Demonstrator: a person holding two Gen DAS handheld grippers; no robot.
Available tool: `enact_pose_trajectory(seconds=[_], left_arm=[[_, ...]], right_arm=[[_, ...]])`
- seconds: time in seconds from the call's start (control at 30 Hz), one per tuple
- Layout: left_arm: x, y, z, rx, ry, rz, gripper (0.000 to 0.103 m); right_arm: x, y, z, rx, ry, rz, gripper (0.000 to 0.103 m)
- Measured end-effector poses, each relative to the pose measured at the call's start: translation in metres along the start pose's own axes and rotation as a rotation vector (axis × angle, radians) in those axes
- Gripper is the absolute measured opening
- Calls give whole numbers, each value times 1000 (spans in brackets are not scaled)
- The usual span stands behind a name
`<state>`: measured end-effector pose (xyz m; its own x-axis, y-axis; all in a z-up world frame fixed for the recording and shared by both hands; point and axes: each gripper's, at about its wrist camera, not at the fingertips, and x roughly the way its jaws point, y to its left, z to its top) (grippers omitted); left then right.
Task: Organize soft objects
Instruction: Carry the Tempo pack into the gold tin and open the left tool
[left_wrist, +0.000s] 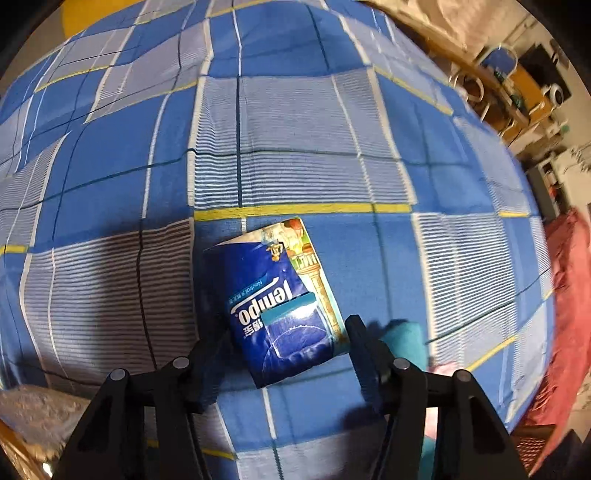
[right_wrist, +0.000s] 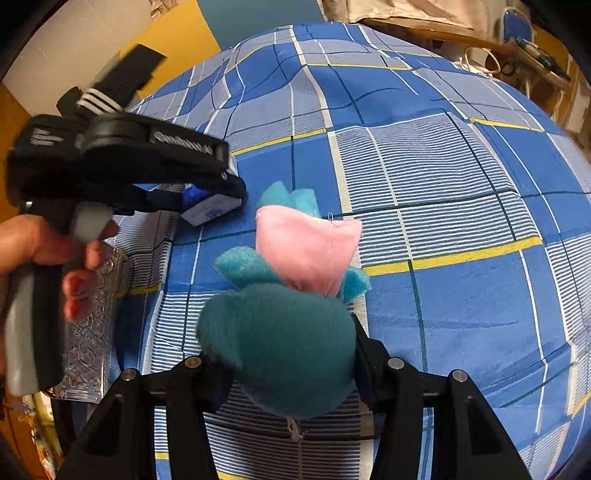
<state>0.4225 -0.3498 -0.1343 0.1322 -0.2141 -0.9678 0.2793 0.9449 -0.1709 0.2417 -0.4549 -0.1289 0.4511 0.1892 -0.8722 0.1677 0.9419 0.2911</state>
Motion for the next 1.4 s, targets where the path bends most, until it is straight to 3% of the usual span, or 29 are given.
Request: enact_pose_trajectory(seconds=[0.33,0.6,0.77,1.07,1.4], left_arm=[[-55,-3,-38,33,-103,-98,60],[-130,5,-100,121,-227,-167,60],[-160,16,-135,122,-274,-202,60],[-215,83,-207,72,-375,-206,60],[-237,199,-273,-116,-425,-105,60]], right_arm=[[3,3,-3,-33,-16,-16,54],[2,10,-8,-76,-38,-42,53],[2,9,-9,-76,-44,-45,53],[2,13,-11,-109,-57,-71,53],[2,15,-13,-133,-68,-97,53]])
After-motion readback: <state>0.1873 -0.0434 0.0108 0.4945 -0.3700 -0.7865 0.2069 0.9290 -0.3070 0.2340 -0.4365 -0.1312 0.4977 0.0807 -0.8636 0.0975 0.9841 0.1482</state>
